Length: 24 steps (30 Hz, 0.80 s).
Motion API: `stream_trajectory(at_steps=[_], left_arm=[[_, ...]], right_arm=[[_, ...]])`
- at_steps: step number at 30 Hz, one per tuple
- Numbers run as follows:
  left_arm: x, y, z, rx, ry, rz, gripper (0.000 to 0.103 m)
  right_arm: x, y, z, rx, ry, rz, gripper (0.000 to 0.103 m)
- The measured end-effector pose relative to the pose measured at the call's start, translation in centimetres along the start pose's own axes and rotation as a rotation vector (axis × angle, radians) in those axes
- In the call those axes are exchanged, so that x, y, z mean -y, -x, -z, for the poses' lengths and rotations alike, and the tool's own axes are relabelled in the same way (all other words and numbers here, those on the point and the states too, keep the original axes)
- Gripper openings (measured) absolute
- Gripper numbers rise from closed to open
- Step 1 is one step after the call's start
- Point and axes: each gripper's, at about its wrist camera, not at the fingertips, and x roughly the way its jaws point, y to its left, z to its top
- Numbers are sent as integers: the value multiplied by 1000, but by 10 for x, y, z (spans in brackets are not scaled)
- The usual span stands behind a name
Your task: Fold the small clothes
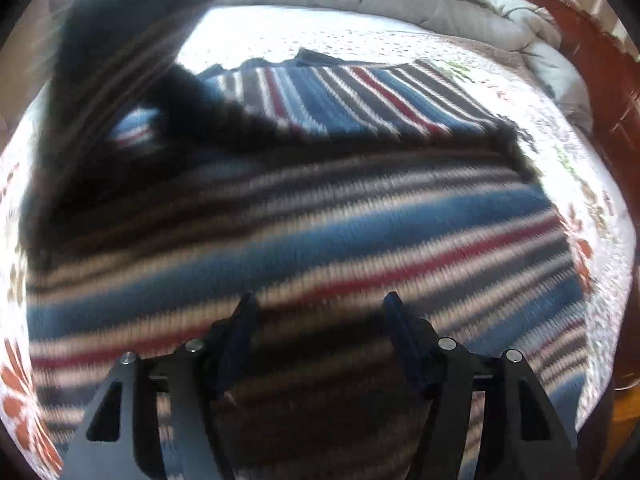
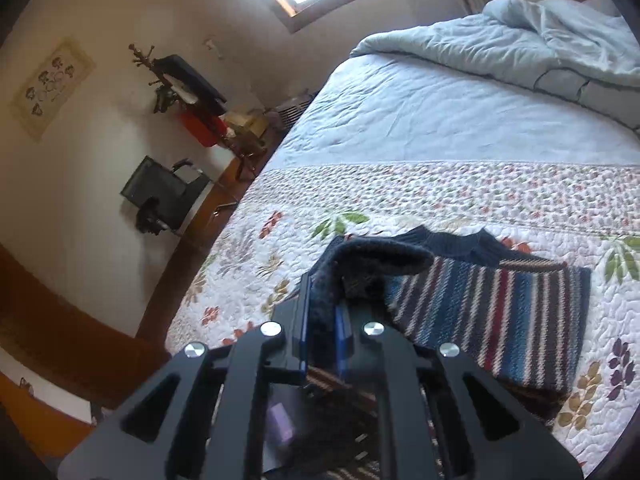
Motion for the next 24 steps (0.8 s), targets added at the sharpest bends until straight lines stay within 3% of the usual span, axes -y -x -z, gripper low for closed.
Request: stream_trajectory(at_steps=[4,7,13,17,21,24], left_arm=[[-20,21,10,36,81,17,71],[-32,28,11,55,104,-6,72],[-26,30,14,71,124,48,72],[-27,37,15,97,158,75,72],[-39,51,14,114,181,67,76],[-55,60,12,135,187,17,77]], right_arm=[[0,-8,-24,-13,9,62,9],[-20,-16,-53,-14,19,48,8],[-130,5,-91,61,217,-72,7],[-192,18,-95,95,358,-53,7],[-181,9,-95,76,359,17,7],[-132,-2,-92,46,294,95,7]])
